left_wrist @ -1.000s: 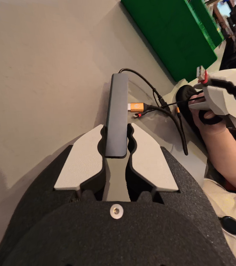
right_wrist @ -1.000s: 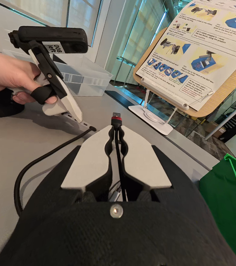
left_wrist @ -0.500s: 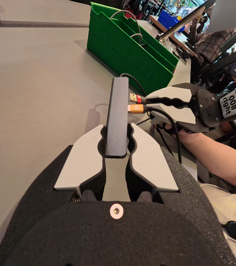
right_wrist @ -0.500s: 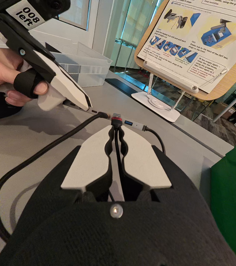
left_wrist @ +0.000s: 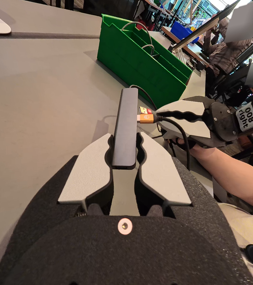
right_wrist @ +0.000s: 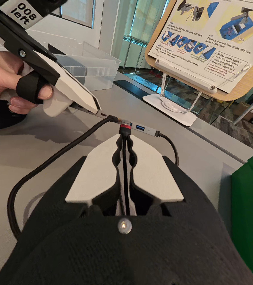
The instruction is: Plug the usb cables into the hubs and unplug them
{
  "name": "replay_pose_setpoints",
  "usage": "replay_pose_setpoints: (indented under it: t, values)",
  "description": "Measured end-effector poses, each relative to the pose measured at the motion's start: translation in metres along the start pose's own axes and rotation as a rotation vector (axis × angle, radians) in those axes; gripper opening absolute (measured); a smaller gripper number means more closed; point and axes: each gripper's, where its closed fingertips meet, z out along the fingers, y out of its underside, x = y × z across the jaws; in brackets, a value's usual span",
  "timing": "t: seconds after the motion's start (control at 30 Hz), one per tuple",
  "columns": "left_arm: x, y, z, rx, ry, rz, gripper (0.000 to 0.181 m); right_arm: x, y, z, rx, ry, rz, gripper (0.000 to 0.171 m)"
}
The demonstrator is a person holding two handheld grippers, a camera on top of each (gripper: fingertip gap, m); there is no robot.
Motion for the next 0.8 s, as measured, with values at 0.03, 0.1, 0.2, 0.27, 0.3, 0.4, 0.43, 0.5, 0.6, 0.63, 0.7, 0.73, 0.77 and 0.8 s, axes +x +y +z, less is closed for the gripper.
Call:
replay_pose_setpoints:
  t: [0.03,0.1,0.2,0.27,0.3,0.4,0.43,0.5,0.6,0.63,0.7,0.73,0.77,0.8]
  values:
    - [0.0,-0.001,0.0,0.002,-0.003,0.01,0.028,0.0,0.001,0.0,-0.004,-0.001,0.002,0.006]
    - [0.001,-0.003,-0.001,0.015,-0.014,0.048,0.028,0.0,0.001,0.001,-0.006,-0.006,0.017,0.006]
    - [0.003,-0.005,-0.001,0.021,-0.031,0.101,0.028,0.003,0.001,0.0,-0.005,0.002,0.027,0.006]
    - [0.004,-0.006,-0.001,0.03,-0.039,0.122,0.028,0.003,0.001,-0.001,-0.004,0.006,0.029,0.006]
    - [0.004,-0.008,-0.001,0.037,-0.048,0.134,0.028,0.004,0.001,0.0,-0.007,0.005,0.033,0.006]
    - [0.005,-0.01,-0.002,0.051,-0.079,0.194,0.028,0.004,0.002,0.0,-0.01,-0.001,0.053,0.006]
    - [0.005,-0.011,-0.002,0.054,-0.092,0.217,0.028,0.004,0.001,0.0,-0.006,-0.002,0.06,0.006]
    - [0.006,-0.013,-0.002,0.066,-0.118,0.254,0.028,0.007,0.002,0.0,-0.007,0.012,0.07,0.006]
    - [0.007,-0.014,-0.001,0.069,-0.143,0.292,0.028,0.008,0.003,0.0,-0.01,0.014,0.088,0.006]
    - [0.007,-0.014,-0.001,0.067,-0.154,0.306,0.028,0.008,0.003,0.001,-0.011,0.011,0.097,0.006]
    - [0.006,-0.014,0.0,0.066,-0.182,0.346,0.028,0.007,0.004,0.002,-0.016,0.003,0.119,0.006]
    - [0.006,-0.014,0.0,0.062,-0.197,0.37,0.028,0.007,0.004,0.002,-0.019,0.001,0.129,0.006]
    - [0.006,-0.015,0.0,0.065,-0.211,0.393,0.028,0.008,0.005,0.002,-0.022,0.001,0.137,0.007]
    - [0.007,-0.015,0.001,0.065,-0.225,0.421,0.028,0.008,0.005,0.002,-0.022,0.0,0.144,0.006]
